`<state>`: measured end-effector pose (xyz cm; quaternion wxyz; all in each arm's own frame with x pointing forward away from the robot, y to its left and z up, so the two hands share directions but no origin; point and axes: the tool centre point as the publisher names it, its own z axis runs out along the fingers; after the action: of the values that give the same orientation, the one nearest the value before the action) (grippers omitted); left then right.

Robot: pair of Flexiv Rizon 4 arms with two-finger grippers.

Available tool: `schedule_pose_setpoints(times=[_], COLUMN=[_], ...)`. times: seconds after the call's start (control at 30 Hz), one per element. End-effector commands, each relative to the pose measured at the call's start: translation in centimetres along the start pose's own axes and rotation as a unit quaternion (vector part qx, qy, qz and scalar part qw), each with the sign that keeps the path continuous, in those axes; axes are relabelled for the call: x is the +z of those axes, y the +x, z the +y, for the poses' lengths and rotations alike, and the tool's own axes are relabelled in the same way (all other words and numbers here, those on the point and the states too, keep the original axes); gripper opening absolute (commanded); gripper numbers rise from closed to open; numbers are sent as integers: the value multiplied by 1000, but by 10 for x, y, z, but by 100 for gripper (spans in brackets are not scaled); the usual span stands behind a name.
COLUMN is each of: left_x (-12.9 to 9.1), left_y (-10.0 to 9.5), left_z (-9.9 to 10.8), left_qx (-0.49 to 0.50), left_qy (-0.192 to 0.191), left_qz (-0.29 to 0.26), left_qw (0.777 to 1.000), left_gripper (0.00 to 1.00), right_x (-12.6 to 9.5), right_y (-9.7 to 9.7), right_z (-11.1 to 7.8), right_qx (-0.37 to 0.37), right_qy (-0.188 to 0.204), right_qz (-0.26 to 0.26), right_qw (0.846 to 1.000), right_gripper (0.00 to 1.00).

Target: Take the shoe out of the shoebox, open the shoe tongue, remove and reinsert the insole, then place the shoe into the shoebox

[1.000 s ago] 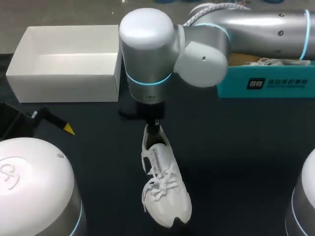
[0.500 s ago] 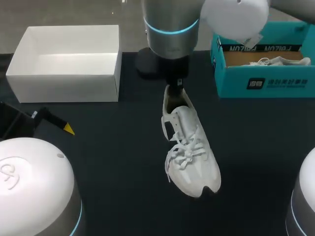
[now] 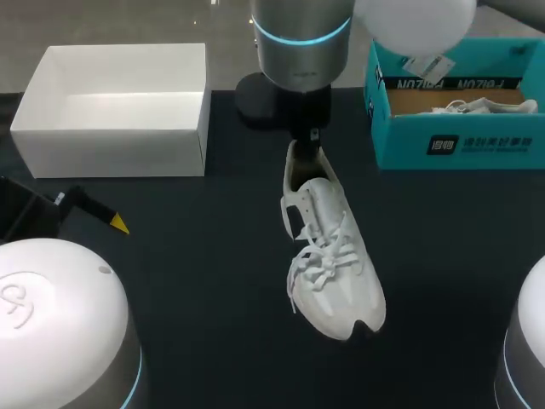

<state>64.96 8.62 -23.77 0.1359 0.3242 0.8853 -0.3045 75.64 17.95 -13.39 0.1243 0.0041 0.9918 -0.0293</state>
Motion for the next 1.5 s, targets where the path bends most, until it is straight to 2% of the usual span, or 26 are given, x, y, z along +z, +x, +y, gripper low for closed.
schedule_pose_setpoints(times=[0.03, 0.37, 0.43, 0.47, 0.53, 0.57, 0.77, 0.8, 0.87, 0.93, 0.97, 1.17, 1.37, 1.4, 1.5], left_x=[0, 0, 0, 0, 0, 0, 0, 0, 0, 0, 0, 0, 0, 0, 0], left_y=[0, 0, 0, 0, 0, 0, 0, 0, 0, 0, 0, 0, 0, 0, 0], left_z=[0, 0, 0, 0, 0, 0, 0, 0, 0, 0, 0, 0, 0, 0, 0], left_qx=[0, 0, 0, 0, 0, 0, 0, 0, 0, 0, 0, 0, 0, 0, 0], left_qy=[0, 0, 0, 0, 0, 0, 0, 0, 0, 0, 0, 0, 0, 0, 0], left_qz=[2, 2, 2, 2, 2, 2, 2, 2, 2, 2, 2, 2, 2, 2, 2], left_qw=[1000, 1000, 1000, 1000, 1000, 1000, 1000, 1000, 1000, 1000, 1000, 1000, 1000, 1000, 1000], left_gripper=[100, 100, 100, 100, 100, 100, 100, 100, 100, 100, 100, 100, 100, 100, 100], right_x=[0, 0, 0, 1, 0, 0, 9, 11, 18, 21, 22, 36, 42, 43, 48], right_y=[-1, -1, -19, -30, -52, -62, -115, -123, -142, -154, -160, -200, -234, -239, -251], right_z=[0, 0, -27, -39, -65, -77, -148, -160, -187, -207, -216, -271, -321, -328, -350], right_qx=[0, 0, 0, -5, -4, -9, 14, 20, 31, 53, 57, 94, 120, 121, 132], right_qy=[0, 0, -6, 9, 5, 19, 1, -14, -7, -11, 2, 12, 38, 28, 31], right_qz=[1, 1, -3, -1, -14, -15, -26, -29, -29, -47, -46, -55, -52, -48, -31], right_qw=[1000, 1000, 1000, 1000, 1000, 1000, 1000, 999, 999, 997, 997, 994, 991, 991, 990], right_gripper=[0, 0, 0, 0, 0, 0, 0, 0, 0, 0, 0, 0, 0, 0, 0])
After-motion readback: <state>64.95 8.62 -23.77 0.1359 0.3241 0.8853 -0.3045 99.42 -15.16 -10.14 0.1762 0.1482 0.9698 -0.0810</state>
